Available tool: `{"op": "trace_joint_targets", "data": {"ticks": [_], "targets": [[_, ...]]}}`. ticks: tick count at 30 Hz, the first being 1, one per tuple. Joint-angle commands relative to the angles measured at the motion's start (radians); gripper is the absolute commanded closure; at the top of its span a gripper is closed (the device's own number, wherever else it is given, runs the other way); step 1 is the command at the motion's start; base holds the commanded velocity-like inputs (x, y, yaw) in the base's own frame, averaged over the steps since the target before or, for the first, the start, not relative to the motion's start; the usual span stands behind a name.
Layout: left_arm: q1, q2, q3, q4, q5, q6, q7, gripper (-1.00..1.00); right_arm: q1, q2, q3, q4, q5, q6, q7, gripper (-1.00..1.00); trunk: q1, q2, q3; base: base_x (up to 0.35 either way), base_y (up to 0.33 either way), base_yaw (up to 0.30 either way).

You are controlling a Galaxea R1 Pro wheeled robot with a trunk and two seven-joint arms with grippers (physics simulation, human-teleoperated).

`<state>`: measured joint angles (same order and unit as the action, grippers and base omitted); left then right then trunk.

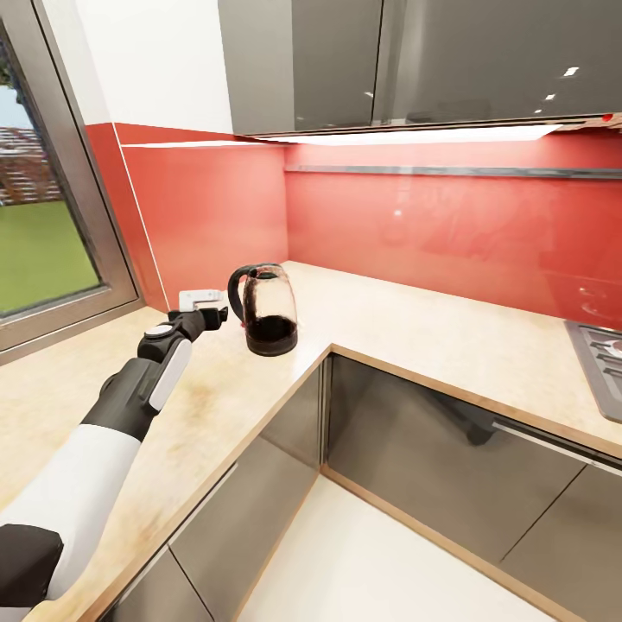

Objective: Set up a coffee station on the kitchen countertop: keep the coffee maker on the countertop, move the bottle of coffee from the kitchen shelf to the counter next to the coffee maker, place a paper coffee filter on top of the coffee maker, put the saucer next to the coffee maker with the coffee cup on the saucer, and place the electric kettle next to the coffee maker.

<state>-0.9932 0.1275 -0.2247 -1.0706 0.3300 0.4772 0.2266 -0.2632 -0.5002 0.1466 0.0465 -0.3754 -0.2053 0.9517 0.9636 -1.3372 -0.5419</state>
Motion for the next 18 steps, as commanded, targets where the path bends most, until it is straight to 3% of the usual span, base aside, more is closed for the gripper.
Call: {"op": "trace_joint_targets", "data": {"ticks": [1, 18], "targets": [[-0.001, 0.001, -0.004, -0.002, 0.011, 0.003, 0.01, -1.0, -0.002, 0.0, 0.009, 0.004, -0.008, -0.006, 0.004, -1.0, 0.0, -0.001, -0.001, 0.0, 0.0, 0.0], [-0.001, 0.001, -0.004, -0.005, 0.011, 0.003, 0.01, -1.0, -0.002, 0.0, 0.008, 0.004, -0.008, -0.006, 0.004, -1.0, 0.0, -0.001, -0.001, 0.03, 0.0, 0.0]]}}
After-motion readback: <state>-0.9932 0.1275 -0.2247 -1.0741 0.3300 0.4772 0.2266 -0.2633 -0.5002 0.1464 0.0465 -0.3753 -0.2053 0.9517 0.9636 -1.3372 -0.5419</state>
